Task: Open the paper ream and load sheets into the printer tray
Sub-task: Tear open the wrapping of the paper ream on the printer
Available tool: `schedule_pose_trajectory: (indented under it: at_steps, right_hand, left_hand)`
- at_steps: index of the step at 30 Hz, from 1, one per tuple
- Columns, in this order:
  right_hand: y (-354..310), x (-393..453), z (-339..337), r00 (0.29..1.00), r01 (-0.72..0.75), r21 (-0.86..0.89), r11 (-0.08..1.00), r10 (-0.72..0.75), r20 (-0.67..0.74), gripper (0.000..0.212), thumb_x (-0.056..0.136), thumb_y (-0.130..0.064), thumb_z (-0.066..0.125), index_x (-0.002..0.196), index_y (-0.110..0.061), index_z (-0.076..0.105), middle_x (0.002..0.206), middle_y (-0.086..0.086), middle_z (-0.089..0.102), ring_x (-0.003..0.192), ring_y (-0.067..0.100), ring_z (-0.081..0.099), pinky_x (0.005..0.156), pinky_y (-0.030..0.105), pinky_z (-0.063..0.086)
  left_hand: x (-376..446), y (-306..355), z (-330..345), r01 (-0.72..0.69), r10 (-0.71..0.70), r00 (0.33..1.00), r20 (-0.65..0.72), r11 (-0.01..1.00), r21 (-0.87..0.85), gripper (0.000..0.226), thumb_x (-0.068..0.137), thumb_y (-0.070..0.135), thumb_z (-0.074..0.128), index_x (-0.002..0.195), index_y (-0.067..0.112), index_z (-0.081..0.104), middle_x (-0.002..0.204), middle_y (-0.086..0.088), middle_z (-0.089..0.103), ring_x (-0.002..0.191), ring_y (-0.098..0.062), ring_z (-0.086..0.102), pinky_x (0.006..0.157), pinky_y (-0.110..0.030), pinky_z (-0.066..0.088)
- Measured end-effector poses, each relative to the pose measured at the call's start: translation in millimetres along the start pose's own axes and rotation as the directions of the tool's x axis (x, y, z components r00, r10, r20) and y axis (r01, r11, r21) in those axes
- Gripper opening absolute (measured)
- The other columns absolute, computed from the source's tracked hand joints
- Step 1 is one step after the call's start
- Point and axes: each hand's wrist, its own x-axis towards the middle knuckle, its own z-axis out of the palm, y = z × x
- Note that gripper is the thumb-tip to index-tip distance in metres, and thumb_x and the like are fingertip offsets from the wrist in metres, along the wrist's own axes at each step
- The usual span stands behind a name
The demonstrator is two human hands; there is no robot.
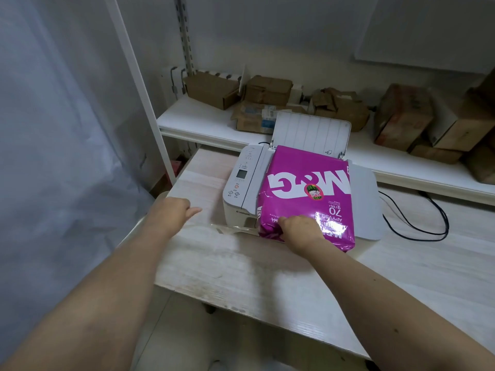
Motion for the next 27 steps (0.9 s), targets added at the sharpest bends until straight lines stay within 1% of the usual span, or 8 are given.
schedule_pose_trajectory:
  at_steps: [5,9,13,18,20,24,25,27]
  right_hand:
    - [0,-3,2,0.999,0.002,0.027,1.0,-0.001,-0.046,0.02,0.097,-0.021,0.048,0.114,-0.011,0.053,0.098,0.01,0.066,0.088,0.029,0.061,0.068,0.035,0.044]
    - [1,-6,2,0.998,0.007,0.052,0.999,-0.004,-0.062,0.024,0.096,-0.026,0.049,0.114,-0.01,0.052,0.1,0.011,0.065,0.091,0.03,0.06,0.074,0.037,0.048]
    - [4,-11,7,0.992,0.018,0.071,0.997,-0.009,-0.125,0.025,0.095,-0.024,0.049,0.114,-0.009,0.055,0.106,0.012,0.065,0.097,0.031,0.06,0.075,0.035,0.047]
    - [14,-26,14,0.978,0.064,0.11,0.992,-0.041,-0.206,0.027,0.093,-0.032,0.052,0.104,-0.009,0.061,0.097,0.011,0.066,0.089,0.031,0.061,0.067,0.033,0.043]
    - [18,-35,15,0.974,0.086,0.096,0.992,-0.063,-0.217,0.025,0.088,-0.03,0.058,0.096,-0.008,0.066,0.088,0.012,0.066,0.081,0.031,0.062,0.064,0.032,0.044]
    - [19,-53,26,0.973,0.134,0.037,0.99,-0.124,-0.193,0.025,0.078,-0.031,0.067,0.062,-0.011,0.07,0.06,0.008,0.066,0.053,0.029,0.064,0.05,0.031,0.051]
    - [18,-58,31,0.978,0.141,0.04,0.989,-0.133,-0.163,0.028,0.082,-0.03,0.06,0.064,-0.011,0.07,0.064,0.01,0.068,0.057,0.031,0.065,0.053,0.032,0.051]
    - [16,-66,39,0.984,0.11,0.081,0.991,-0.097,-0.15,0.031,0.092,-0.025,0.044,0.083,-0.009,0.069,0.08,0.014,0.072,0.072,0.035,0.067,0.061,0.032,0.045]
  left_hand:
    - [10,75,8,-0.125,0.124,0.992,-0.024,0.992,-0.032,0.038,0.098,0.038,0.04,0.095,0.01,0.065,0.097,-0.012,0.069,0.089,-0.033,0.062,0.069,-0.035,0.043]
    - [10,126,12,-0.204,0.196,0.977,-0.087,0.975,-0.092,0.035,0.098,0.035,0.041,0.1,0.007,0.063,0.102,-0.012,0.066,0.094,-0.033,0.061,0.075,-0.037,0.047]
    - [8,156,16,-0.347,0.333,0.935,-0.122,0.931,-0.118,0.037,0.091,0.04,0.052,0.116,0.014,0.061,0.109,-0.009,0.056,0.105,-0.027,0.051,0.087,-0.038,0.045]
    - [1,173,23,-0.495,0.495,0.869,-0.017,0.869,0.004,0.032,0.087,0.033,0.054,0.114,0.017,0.061,0.111,-0.007,0.052,0.108,-0.027,0.046,0.091,-0.039,0.041]
    - [0,175,26,-0.498,0.498,0.867,0.003,0.866,0.048,0.028,0.089,0.026,0.054,0.113,0.014,0.059,0.112,-0.008,0.053,0.107,-0.028,0.047,0.088,-0.039,0.04]
    - [0,179,28,-0.437,0.437,0.899,-0.026,0.9,0.003,0.017,0.09,0.017,0.053,0.105,0.013,0.059,0.105,-0.008,0.058,0.102,-0.028,0.051,0.083,-0.037,0.041]
    - [1,180,29,-0.418,0.417,0.908,-0.035,0.908,-0.033,0.014,0.09,0.016,0.052,0.102,0.012,0.059,0.103,-0.007,0.06,0.1,-0.027,0.052,0.082,-0.037,0.041]
    - [2,181,29,-0.37,0.368,0.929,-0.041,0.921,-0.119,0.011,0.092,0.015,0.051,0.097,0.011,0.059,0.1,-0.007,0.06,0.098,-0.027,0.051,0.082,-0.037,0.042]
